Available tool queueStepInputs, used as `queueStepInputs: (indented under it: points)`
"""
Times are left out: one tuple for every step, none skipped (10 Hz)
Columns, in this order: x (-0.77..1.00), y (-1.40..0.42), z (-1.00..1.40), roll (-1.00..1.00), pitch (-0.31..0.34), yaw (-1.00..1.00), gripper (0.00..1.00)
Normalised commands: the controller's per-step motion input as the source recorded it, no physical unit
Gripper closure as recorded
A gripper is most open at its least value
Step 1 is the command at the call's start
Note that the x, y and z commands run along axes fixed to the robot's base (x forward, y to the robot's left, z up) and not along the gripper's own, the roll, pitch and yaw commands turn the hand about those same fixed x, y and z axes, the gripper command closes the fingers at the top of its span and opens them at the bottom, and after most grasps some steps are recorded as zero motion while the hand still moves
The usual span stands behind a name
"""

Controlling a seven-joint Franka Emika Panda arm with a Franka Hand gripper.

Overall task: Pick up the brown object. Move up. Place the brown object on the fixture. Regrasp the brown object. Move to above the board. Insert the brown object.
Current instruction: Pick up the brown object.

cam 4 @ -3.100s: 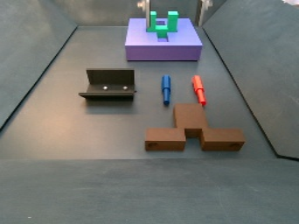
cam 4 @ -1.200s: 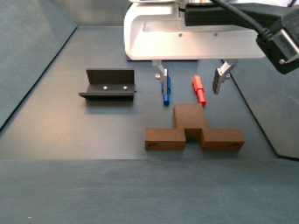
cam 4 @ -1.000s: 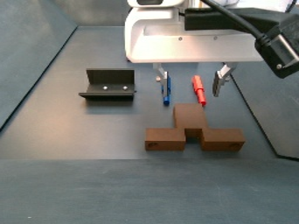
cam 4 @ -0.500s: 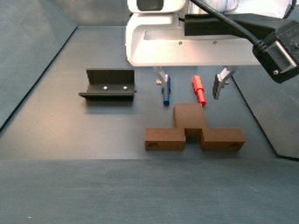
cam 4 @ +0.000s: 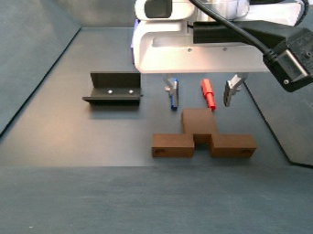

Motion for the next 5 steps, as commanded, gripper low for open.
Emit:
queueStepInputs:
  points:
    - [0.0, -0.09, -0.23, -0.05, -0.103, 0.0, 0.0]
    - [0.0, -0.24, -0.35, -0.03, -0.147, 0.0, 0.0]
    - [0.0, -0.22, -0.41, -0.02, -0.14, 0.0, 0.0]
    - [0.0, -0.17, -0.45, -0.04, -0.133, 0.0, 0.0]
    - [0.0, -0.13, -0.4, -0.07, -0.123, 0.0, 0.0]
